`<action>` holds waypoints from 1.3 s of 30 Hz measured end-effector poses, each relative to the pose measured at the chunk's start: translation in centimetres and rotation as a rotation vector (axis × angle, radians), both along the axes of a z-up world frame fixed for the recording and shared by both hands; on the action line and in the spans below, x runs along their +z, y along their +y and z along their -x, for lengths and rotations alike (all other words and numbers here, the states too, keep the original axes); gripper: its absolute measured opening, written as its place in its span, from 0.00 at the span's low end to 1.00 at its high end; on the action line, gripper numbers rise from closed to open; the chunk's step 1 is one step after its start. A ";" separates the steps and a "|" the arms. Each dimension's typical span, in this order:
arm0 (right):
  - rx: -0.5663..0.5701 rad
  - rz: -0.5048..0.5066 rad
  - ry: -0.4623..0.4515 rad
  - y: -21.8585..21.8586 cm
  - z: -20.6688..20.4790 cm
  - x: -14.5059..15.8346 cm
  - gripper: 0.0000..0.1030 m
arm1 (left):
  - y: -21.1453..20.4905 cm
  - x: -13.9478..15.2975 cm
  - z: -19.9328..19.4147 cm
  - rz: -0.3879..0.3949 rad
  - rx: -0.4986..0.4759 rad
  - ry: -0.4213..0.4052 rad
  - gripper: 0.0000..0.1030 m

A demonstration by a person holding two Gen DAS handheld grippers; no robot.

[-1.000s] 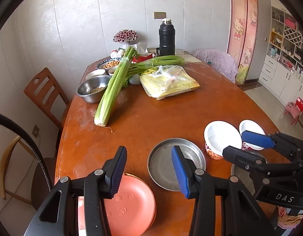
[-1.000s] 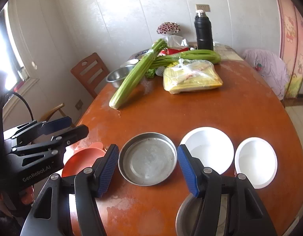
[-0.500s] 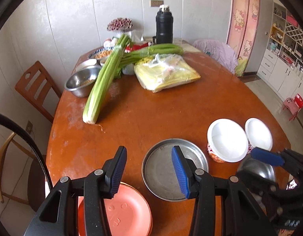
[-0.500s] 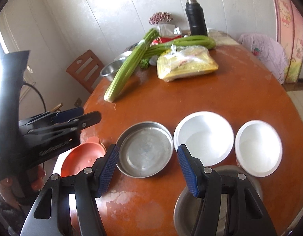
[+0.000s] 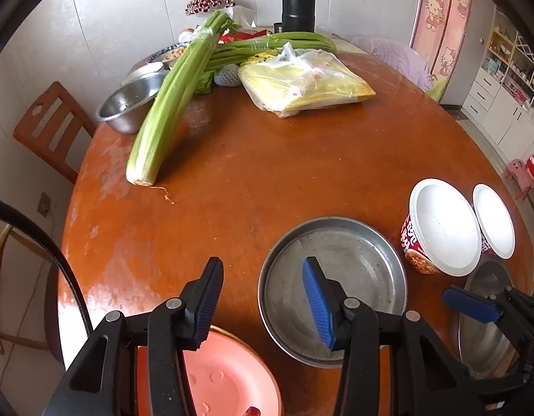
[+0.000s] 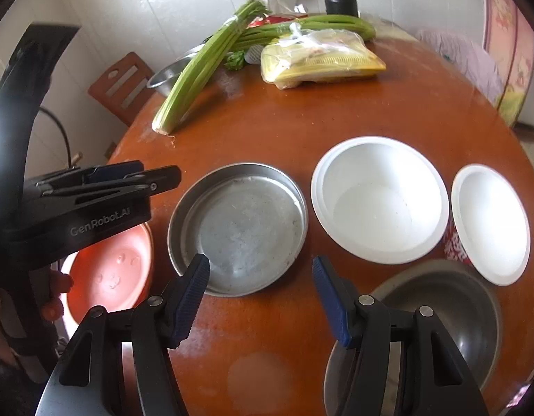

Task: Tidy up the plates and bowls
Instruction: 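Move the right gripper to the rim of the flat silver metal plate, then close the right gripper on the silver plate rim and lift it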

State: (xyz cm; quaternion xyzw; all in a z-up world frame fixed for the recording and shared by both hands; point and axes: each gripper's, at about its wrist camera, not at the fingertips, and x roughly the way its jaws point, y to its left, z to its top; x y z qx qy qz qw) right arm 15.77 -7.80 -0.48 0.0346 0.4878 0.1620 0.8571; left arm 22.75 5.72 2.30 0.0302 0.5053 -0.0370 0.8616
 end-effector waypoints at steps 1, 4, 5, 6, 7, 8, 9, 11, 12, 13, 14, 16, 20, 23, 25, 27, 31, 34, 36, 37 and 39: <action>0.004 -0.005 0.012 0.1 -0.1 -0.2 0.62 | 0.0 -0.1 -0.1 0.005 -0.002 0.005 0.46; -0.011 0.018 0.026 0.5 -0.5 -0.7 0.62 | 0.3 -0.6 -0.4 0.034 -0.003 0.018 0.46; -0.013 0.028 0.026 0.6 -0.7 -0.9 0.62 | 0.4 -0.9 -0.6 0.052 -0.003 0.029 0.46; -0.015 0.033 0.031 0.7 -0.8 -1.0 0.62 | 0.5 -1.0 -0.6 0.055 -0.002 0.032 0.46; -0.016 0.033 0.039 0.8 -1.0 -1.1 0.62 | 0.5 -1.2 -0.7 0.051 -0.002 0.035 0.46; -0.014 0.031 0.043 0.9 -1.1 -1.3 0.62 | 0.5 -1.4 -0.8 0.048 -0.003 0.037 0.46; -0.018 0.037 0.048 0.9 -1.3 -1.4 0.62 | 0.5 -1.5 -0.9 0.048 -0.004 0.041 0.46; -0.022 0.052 0.049 1.1 -1.7 -1.6 0.62 | 0.5 -1.8 -1.1 0.050 -0.007 0.045 0.46; -0.023 0.050 0.053 1.0 -1.9 -1.7 0.62 | 0.4 -1.9 -1.2 0.049 -0.009 0.046 0.46; -0.024 0.045 0.065 1.0 -2.1 -1.9 0.62 | 0.4 -2.1 -1.3 0.047 -0.009 0.049 0.46; -0.024 0.043 0.072 1.0 -2.3 -2.1 0.62 | 0.3 -2.3 -1.4 0.047 -0.014 0.051 0.46; -0.033 0.052 0.083 0.8 -2.6 -2.5 0.62 | 0.2 -2.7 -1.7 0.049 -0.020 0.059 0.46; -0.042 0.049 0.115 0.5 -3.2 -3.2 0.62 | -0.3 -3.8 -2.0 0.035 -0.040 0.098 0.46; -0.038 0.058 0.130 0.6 -3.6 -3.6 0.62 | -0.5 -4.2 -2.0 0.031 -0.053 0.105 0.46; -0.035 0.060 0.128 0.7 -3.8 -3.7 0.62 | -0.5 -4.7 -2.3 0.029 -0.051 0.115 0.46; -0.041 0.073 0.122 0.8 -4.0 -3.7 0.62 | -0.5 -4.9 -2.5 0.012 -0.045 0.119 0.46; -0.050 0.083 0.112 0.8 -4.4 -3.8 0.59 | -0.2 -5.5 -2.9 0.025 -0.040 0.138 0.46; -0.039 0.101 0.102 1.0 -4.7 -3.9 0.50 | -0.3 -5.9 -3.0 0.029 -0.046 0.146 0.46; -0.031 0.117 0.094 1.2 -4.8 -3.9 0.46 | -0.4 -6.2 -3.1 0.038 -0.053 0.158 0.46; -0.018 0.123 0.085 1.5 -4.8 -3.8 0.43 | -0.5 -6.2 -3.2 0.041 -0.056 0.160 0.46; -0.003 0.131 0.082 1.8 -4.7 -3.9 0.42 | -0.7 -6.5 -3.2 0.058 -0.069 0.174 0.45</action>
